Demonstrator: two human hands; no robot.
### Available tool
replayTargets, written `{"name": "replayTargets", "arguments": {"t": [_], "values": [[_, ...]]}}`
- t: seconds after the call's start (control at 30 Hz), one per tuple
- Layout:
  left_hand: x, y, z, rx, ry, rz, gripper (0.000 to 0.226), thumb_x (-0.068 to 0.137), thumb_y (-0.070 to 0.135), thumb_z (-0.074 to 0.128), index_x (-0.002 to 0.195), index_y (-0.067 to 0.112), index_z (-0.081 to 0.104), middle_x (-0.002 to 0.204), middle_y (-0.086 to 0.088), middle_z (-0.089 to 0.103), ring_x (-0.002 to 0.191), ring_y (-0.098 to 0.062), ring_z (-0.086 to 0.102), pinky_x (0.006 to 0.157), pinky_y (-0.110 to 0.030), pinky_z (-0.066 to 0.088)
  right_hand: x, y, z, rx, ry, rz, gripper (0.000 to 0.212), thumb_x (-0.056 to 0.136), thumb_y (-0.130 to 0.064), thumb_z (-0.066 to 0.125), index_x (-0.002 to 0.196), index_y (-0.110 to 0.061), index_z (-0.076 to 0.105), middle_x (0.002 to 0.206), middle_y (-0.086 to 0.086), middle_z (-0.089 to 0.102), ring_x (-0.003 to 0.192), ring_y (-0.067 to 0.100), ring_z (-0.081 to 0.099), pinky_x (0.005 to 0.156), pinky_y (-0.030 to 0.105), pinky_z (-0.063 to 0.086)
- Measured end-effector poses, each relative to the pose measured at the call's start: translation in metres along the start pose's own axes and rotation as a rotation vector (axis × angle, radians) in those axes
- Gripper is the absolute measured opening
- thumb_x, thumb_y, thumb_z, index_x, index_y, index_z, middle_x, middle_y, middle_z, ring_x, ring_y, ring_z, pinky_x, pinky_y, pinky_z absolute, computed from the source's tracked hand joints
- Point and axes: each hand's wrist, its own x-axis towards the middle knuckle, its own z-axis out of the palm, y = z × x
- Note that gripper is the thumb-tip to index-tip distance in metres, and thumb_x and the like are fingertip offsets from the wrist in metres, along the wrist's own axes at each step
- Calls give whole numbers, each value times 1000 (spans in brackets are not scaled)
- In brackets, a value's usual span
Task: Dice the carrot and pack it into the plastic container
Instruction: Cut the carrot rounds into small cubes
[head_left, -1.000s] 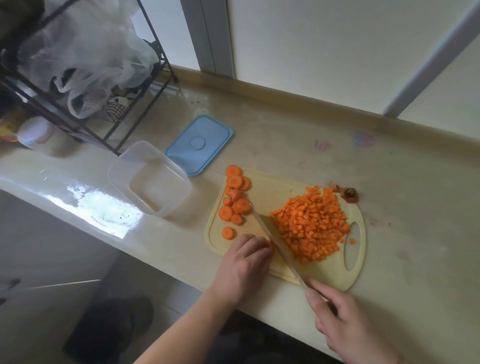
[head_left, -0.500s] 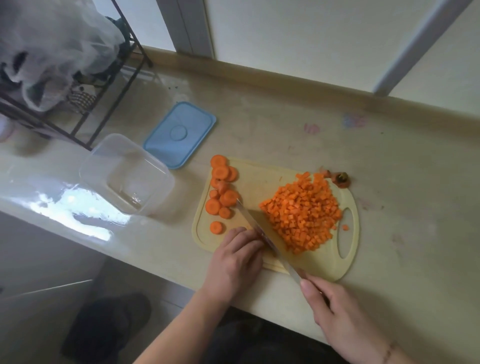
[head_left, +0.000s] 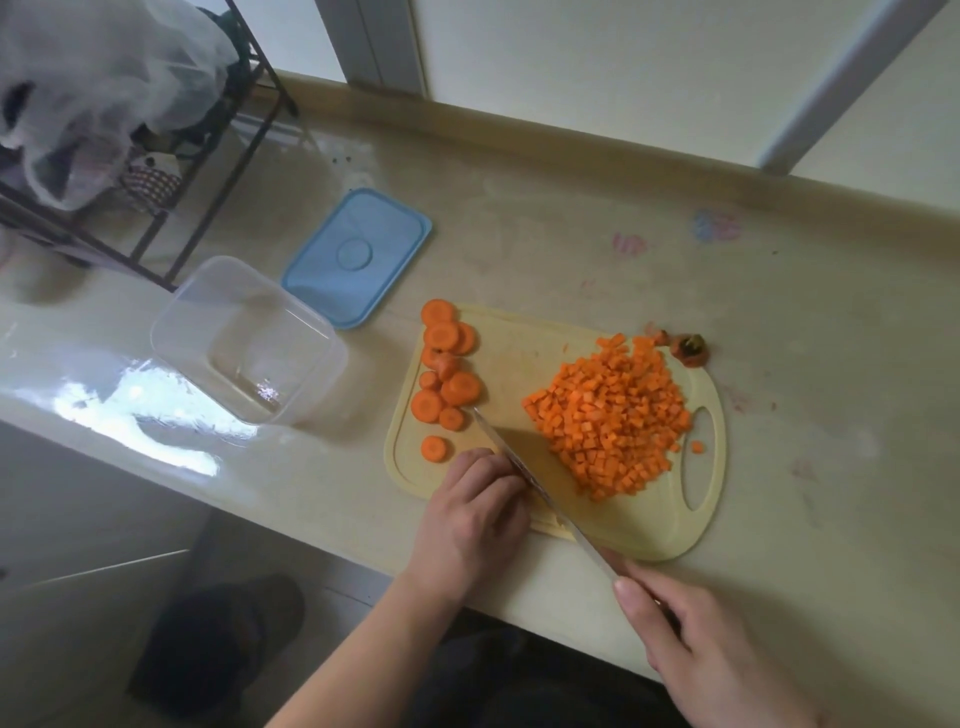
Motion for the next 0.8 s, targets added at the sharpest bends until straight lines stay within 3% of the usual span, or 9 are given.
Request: {"name": "replayTargets", "arguments": {"t": [0.17,0.3,0.37,0.53,0.7,0.8], "values": [[-1,-3,-1,0,-13,10,7,89,4,72,94,2,76,105,-10,71,101,-27,64,95,-33,52,14,-3,4,46,-32,-16,43,88,-44,39,126,-36,57,56,-46,46,68,-23,51,63,0,36],[-2,-3,-1,-5,0,13,5,87,1,73,92,1,75,102,-10,69,98,-27,63,89,-34,53,9,-2,1,114,-16,10,35,84,-45,42,113,-42,60,50,-40,46,61,-18,52,60,2,37],[-3,-3,0,0,5,14,3,89,3,72,91,1,74,101,-9,69,97,-28,63,88,-34,54,5,-1,0,110,-16,12,37,84,-45,42,116,-42,60,50,-40,47,62,-18,52,61,1,37],[-4,-4,0,-9,2,29,26,102,18,59,93,2,76,101,-8,72,98,-28,66,92,-34,54,1,-2,-2,34,-22,-20,37,85,-45,41,119,-47,56,52,-45,45,67,-24,50,65,-1,35],[-5,-6,0,-7,4,33,20,100,16,63,94,2,77,103,-8,73,99,-26,65,96,-30,51,13,-7,3,28,-57,-10,16,89,-44,37,92,-50,51,55,-45,46,66,-22,51,60,1,36],[-6,-7,-2,-17,-6,38,17,99,14,65,96,2,77,104,-8,72,99,-27,66,95,-32,52,17,-8,4,69,-44,-32,30,89,-42,39,110,-40,60,56,-45,47,68,-23,51,61,0,36]]}}
